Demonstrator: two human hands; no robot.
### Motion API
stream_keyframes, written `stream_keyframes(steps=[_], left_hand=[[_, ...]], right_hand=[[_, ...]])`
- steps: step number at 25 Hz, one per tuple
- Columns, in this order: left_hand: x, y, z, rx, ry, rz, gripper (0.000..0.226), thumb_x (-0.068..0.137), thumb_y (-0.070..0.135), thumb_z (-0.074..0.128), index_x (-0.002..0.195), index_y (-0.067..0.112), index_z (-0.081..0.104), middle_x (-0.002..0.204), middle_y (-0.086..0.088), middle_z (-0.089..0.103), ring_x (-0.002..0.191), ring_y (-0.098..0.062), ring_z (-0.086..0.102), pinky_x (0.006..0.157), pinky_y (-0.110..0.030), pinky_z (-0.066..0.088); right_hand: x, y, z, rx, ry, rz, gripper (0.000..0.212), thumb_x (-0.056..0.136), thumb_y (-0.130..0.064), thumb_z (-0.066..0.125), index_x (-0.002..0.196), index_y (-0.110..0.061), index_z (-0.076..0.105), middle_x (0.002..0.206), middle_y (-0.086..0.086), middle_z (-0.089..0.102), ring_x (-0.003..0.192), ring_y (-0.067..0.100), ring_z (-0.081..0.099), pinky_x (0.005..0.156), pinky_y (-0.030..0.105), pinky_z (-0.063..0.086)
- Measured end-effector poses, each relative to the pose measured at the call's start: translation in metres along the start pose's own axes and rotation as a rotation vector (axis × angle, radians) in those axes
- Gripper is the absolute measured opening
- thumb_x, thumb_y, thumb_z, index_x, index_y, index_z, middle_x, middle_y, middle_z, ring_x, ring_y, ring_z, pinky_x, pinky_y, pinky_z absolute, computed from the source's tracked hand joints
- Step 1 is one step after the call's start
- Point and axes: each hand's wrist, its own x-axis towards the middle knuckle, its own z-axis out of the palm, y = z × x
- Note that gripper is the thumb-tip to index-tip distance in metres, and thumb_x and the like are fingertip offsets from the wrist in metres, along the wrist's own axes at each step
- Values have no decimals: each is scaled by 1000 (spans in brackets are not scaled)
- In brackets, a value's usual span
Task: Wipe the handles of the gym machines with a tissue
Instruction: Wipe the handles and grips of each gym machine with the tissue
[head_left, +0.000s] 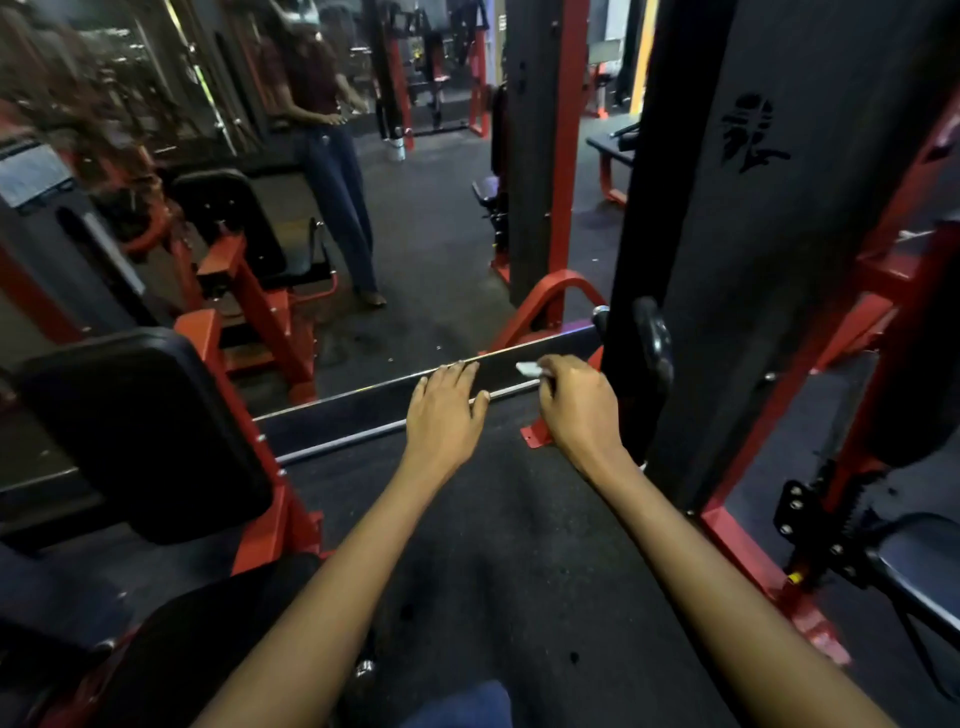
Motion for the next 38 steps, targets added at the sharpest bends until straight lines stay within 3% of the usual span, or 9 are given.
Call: stream_keyframes(steps=[6, 9, 14, 16, 19, 27, 34, 38], left_hand=[[-9, -49, 34, 9, -110, -153, 52, 103, 37, 37, 150, 18, 32, 156, -1, 34, 145, -18, 26, 119, -35, 13], [23, -78, 46, -5, -121, -163, 52, 103, 37, 38, 150, 17, 32, 155, -2, 34, 144, -18, 26, 119, -35, 14], [99, -118, 62, -19, -171, -86, 52, 103, 36, 39, 150, 16, 33, 155, -3, 34, 145, -20, 26, 120, -37, 14], [141, -133, 66, -9, -162, -34, 52, 102, 37, 40, 150, 16, 34, 154, -3, 36, 144, -20, 28, 119, -37, 16], [205, -149, 72, 3, -143, 59, 53, 102, 37, 40, 150, 17, 33, 154, -2, 36, 144, -18, 27, 118, -34, 13], [367, -148, 119, -21, -156, 330, 52, 102, 37, 39, 149, 16, 35, 153, -4, 38, 144, -19, 28, 118, -34, 15], [484, -113, 178, -13, -299, 565, 52, 102, 35, 39, 150, 17, 32, 154, -3, 35, 143, -19, 27, 117, -33, 13], [547, -88, 208, -28, -319, 739, 48, 100, 33, 42, 142, 10, 46, 143, -9, 49, 135, -25, 42, 114, -41, 28]], right_hand=[[7, -5, 71, -100, -220, -73, 12, 79, -5, 55, 84, -3, 66, 84, 17, 67, 82, 37, 63, 69, 39, 46], [36, -7, 107, -144, -236, -87, 6, 74, -3, 59, 76, -4, 64, 77, 16, 67, 75, 37, 63, 66, 38, 47], [101, -3, 160, -250, -217, -88, 12, 62, -1, 65, 67, -11, 63, 65, 9, 64, 64, 33, 62, 61, 33, 47], [132, -2, 180, -274, -176, -92, 10, 65, -4, 58, 69, -11, 64, 64, 9, 63, 62, 33, 61, 61, 33, 48], [181, 1, 207, -285, -109, -56, 29, 69, -15, 37, 71, -11, 66, 65, 7, 64, 63, 31, 61, 62, 34, 49], [299, 64, 251, -327, 3, 212, 19, 70, -2, 56, 80, -11, 69, 77, 8, 68, 75, 31, 63, 72, 35, 47], [358, 143, 285, -408, 157, 400, 11, 65, -7, 56, 65, -16, 63, 62, 3, 62, 61, 28, 60, 59, 30, 43], [398, 172, 288, -457, 127, 570, 14, 73, -11, 51, 70, -14, 64, 68, 6, 64, 69, 31, 61, 64, 34, 43]])
